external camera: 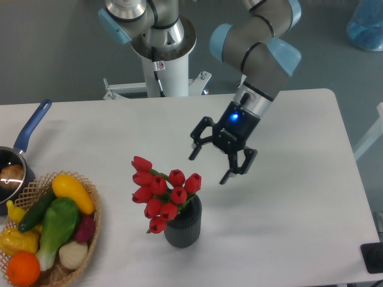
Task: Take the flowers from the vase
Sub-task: 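Move the open gripper toward the red tulip stems above the vase, then lower the open gripper around the tulip stems just above the vase rim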
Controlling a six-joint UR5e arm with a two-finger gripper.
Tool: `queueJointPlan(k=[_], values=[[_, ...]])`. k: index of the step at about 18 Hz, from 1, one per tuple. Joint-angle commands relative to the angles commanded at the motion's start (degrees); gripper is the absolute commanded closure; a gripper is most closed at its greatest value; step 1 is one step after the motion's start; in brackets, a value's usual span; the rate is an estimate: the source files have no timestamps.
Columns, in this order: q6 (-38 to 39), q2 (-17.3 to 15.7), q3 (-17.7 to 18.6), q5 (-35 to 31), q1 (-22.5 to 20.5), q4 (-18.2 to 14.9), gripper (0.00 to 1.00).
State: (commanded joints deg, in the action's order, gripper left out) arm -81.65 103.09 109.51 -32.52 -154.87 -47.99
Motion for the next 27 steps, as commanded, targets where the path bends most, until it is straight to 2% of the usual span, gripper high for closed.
queueJointPlan(k=[2,6,14,21,27], values=[[-0.17,0.18,-0.09,0.18,0.09,0.09,0.00],[-0.09,0.18,-0.09,4.92,-0.43,-0.09,0.00],[0.52,0.26,-0.09,7.38,0.18,-0.17,0.00],[1.05,4.57,-2.98,8.35,-0.52,0.26,0.00],[1.85,5.62,-3.95,8.70,0.88,0.26,0.00]])
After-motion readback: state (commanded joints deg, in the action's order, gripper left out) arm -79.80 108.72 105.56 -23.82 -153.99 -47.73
